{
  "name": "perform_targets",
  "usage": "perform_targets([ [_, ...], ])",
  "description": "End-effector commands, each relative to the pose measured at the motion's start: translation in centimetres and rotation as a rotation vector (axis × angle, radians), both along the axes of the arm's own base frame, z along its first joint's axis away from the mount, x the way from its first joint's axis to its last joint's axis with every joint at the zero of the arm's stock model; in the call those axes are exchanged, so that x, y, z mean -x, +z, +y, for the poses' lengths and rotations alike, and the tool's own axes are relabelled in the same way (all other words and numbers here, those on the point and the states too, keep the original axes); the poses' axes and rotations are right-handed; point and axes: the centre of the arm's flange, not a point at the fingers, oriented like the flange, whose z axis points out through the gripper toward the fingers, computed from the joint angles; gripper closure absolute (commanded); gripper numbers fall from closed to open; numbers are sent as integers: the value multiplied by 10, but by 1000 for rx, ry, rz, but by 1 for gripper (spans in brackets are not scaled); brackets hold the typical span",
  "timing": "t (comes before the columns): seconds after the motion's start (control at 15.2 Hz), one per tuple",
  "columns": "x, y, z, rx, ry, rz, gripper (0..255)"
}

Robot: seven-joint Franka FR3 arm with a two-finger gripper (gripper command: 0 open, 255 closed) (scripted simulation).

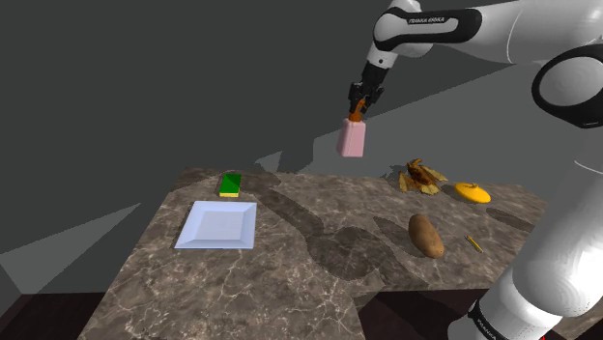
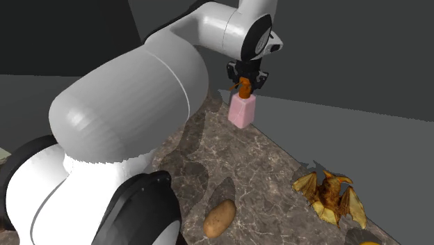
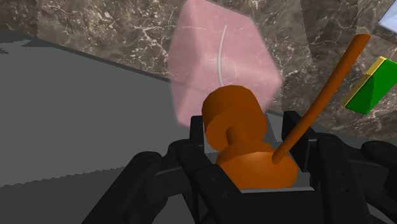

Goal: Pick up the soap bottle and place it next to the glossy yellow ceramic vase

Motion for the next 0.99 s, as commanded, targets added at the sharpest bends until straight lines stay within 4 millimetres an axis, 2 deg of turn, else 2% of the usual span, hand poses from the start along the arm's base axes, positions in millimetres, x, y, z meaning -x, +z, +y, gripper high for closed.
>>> perform_targets([
  [0.0, 1, 12, 0, 0, 0, 0, 255],
  [0.92, 1, 86, 0, 0, 0, 0, 255],
])
